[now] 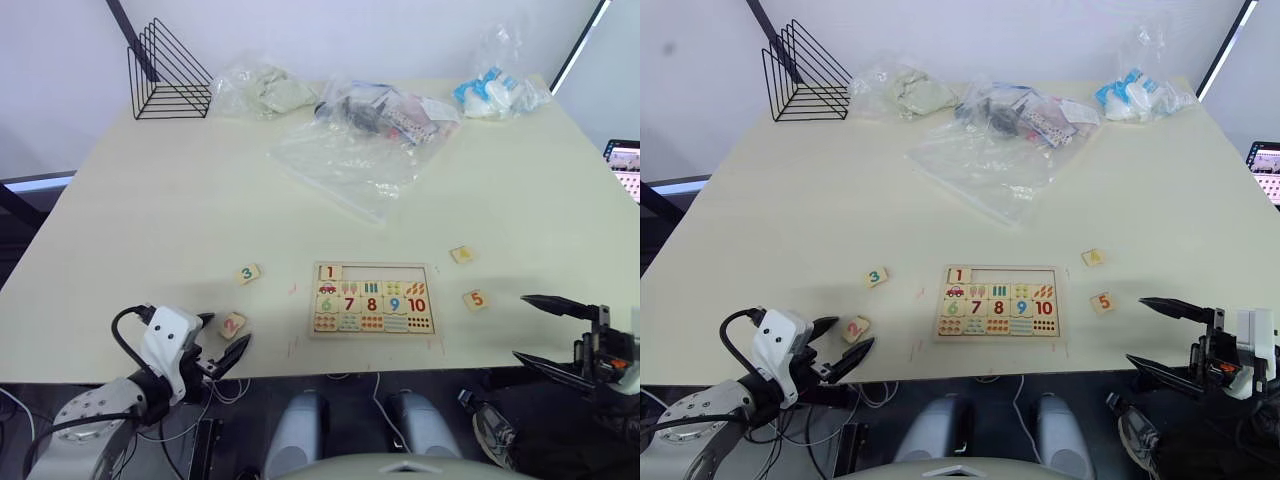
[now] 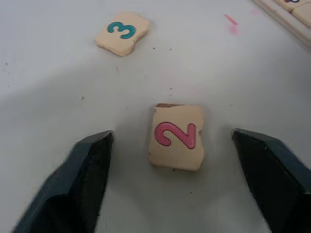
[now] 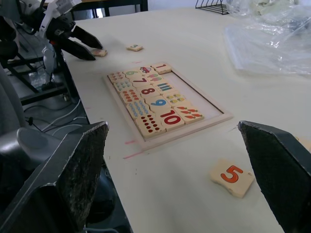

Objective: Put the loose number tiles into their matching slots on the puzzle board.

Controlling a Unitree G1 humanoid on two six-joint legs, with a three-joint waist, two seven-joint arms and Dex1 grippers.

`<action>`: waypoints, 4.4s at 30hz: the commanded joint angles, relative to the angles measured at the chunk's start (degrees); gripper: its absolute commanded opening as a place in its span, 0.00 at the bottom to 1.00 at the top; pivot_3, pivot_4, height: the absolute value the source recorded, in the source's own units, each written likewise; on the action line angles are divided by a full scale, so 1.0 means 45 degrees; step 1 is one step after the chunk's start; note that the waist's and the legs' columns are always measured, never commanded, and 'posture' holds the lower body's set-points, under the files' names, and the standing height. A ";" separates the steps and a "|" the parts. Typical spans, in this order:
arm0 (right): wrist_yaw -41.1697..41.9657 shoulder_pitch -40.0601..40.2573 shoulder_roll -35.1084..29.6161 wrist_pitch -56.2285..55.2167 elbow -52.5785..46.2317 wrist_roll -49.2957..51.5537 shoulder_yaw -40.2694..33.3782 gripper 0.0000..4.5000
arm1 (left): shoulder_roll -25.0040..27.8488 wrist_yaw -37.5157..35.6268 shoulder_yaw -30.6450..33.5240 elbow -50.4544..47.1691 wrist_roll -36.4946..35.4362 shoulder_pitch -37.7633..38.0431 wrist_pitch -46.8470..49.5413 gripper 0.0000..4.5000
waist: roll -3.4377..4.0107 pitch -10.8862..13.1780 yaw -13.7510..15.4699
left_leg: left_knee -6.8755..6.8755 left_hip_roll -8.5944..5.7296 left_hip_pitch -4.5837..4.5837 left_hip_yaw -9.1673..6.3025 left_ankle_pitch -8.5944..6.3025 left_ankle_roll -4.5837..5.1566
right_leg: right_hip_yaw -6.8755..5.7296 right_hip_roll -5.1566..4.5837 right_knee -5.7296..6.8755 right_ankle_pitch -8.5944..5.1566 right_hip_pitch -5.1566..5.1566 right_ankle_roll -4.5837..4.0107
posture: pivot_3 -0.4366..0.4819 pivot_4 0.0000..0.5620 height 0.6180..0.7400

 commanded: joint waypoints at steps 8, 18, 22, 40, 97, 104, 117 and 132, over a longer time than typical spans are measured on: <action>0.0013 0.0218 -0.0171 0.0289 -0.0900 0.0377 -0.0384 1.00 | 0.0319 -0.0269 -0.0323 0.0176 0.0189 0.0147 -0.0153 0.22 | 0.0005 -0.0003 -0.0003 | -0.0002 0.0000 -0.0001 -0.0001 0.0000 0.0000 | 0.0001 -0.0003 -0.0004 0.0000 0.0000 0.0000 | 0.48 0.27 1.00; 0.0471 0.0297 -0.0070 0.0173 -0.1082 0.0495 -0.0302 1.00 | 0.1400 -0.1369 -0.0034 0.0733 0.0080 -0.0479 -0.0878 0.22 | 0.0006 0.0000 0.0010 | -0.0004 0.0001 -0.0002 -0.0004 0.0000 0.0001 | -0.0006 -0.0004 -0.0006 -0.0001 -0.0001 0.0000 | 0.48 0.27 1.00; 0.0367 0.0321 0.0048 0.0142 -0.1266 0.0453 -0.0196 1.00 | 0.2230 -0.2462 0.0322 0.1055 -0.0294 -0.1033 -0.1192 0.22 | 0.0007 0.0005 0.0004 | -0.0005 0.0003 -0.0003 -0.0003 0.0000 0.0001 | -0.0007 -0.0002 -0.0006 -0.0001 -0.0003 -0.0001 | 0.48 0.27 1.00; -0.2003 0.1129 0.1440 -0.0226 -0.3138 -0.0100 0.0200 1.00 | 0.5177 -0.7724 -0.3524 0.4249 -0.0868 -0.9849 -0.1174 0.22 | 0.0014 0.0050 0.0002 | -0.0005 -0.0024 -0.0025 0.0021 0.0000 0.0001 | -0.0037 0.0018 -0.0008 0.0005 -0.0002 -0.0003 | 0.48 0.27 1.00; -0.2999 0.1183 0.1495 -0.0803 -0.3229 -0.0401 0.0508 1.00 | -0.0510 -0.7988 -0.9829 0.8737 0.4396 -1.5715 -0.1748 0.22 | -0.0010 0.0065 -0.0023 | 0.0014 -0.0046 -0.0038 0.0006 0.0002 0.0002 | -0.0035 0.0051 0.0013 0.0058 0.0001 0.0007 | 0.48 0.27 1.00; -0.3146 0.1161 0.1414 -0.0717 -0.3331 -0.0388 0.0520 1.00 | -0.0512 -0.8063 -0.9821 0.8808 0.4577 -1.5647 -0.1828 0.22 | -0.0009 0.0065 -0.0023 | 0.0014 -0.0046 -0.0038 0.0005 0.0002 0.0002 | -0.0036 0.0052 0.0014 0.0058 0.0001 0.0007 | 0.48 0.27 1.00; -0.3207 0.1015 0.1279 -0.0560 -0.3322 -0.0341 0.0502 1.00 | -0.0408 -0.8137 -0.9739 0.8746 0.4618 -1.5611 -0.1769 0.22 | -0.0009 0.0065 -0.0024 | 0.0015 -0.0046 -0.0037 0.0006 0.0002 0.0002 | -0.0035 0.0051 0.0015 0.0059 0.0001 0.0006 | 0.48 0.27 1.00; -0.3351 0.0873 0.1215 -0.0489 -0.3350 -0.0383 0.0578 1.00 | -0.0198 -0.8374 -0.9691 0.8548 0.4491 -1.5560 -0.1542 0.22 | -0.0009 0.0065 -0.0025 | 0.0014 -0.0046 -0.0037 0.0004 0.0002 0.0002 | -0.0036 0.0052 0.0016 0.0059 0.0001 0.0006 | 0.48 0.27 1.00</action>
